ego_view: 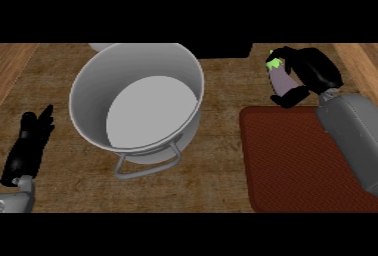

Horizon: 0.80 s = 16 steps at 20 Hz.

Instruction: Pick the eggplant from the tray and place it in the pot

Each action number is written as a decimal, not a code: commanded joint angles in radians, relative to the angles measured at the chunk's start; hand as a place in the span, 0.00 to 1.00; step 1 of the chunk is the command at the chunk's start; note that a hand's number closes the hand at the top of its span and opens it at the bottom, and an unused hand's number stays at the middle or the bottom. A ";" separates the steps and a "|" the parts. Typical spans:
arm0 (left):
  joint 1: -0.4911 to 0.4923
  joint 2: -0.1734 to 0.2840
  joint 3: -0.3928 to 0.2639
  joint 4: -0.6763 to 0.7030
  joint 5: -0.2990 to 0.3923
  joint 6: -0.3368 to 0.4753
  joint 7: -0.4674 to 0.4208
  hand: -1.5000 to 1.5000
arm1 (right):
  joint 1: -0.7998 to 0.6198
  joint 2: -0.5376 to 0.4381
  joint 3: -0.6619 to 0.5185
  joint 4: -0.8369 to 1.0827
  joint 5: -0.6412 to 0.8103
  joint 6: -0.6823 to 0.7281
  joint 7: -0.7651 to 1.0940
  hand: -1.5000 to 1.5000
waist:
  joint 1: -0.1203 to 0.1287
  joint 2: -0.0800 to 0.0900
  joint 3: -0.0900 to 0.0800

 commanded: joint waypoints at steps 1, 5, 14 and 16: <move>0.031 0.004 0.009 0.000 -0.002 -0.001 -0.018 0.50 | 0.018 -0.008 -0.096 -0.171 -0.114 -0.059 -0.107 1.00 | -0.014 -0.007 0.000; 0.051 -0.011 0.015 -0.005 -0.008 0.019 -0.032 0.50 | -0.022 0.013 -0.148 -0.376 -0.221 0.024 -0.046 1.00 | -0.019 -0.013 -0.002; 0.020 -0.017 0.007 -0.015 -0.019 -0.016 -0.008 0.50 | -0.060 0.027 -0.131 -0.743 -0.259 0.219 0.276 1.00 | 0.014 0.002 -0.002; -0.033 -0.038 -0.012 -0.021 -0.031 -0.006 0.042 0.50 | -0.099 0.075 -0.087 -0.743 -0.242 0.250 0.341 1.00 | 0.015 0.004 -0.002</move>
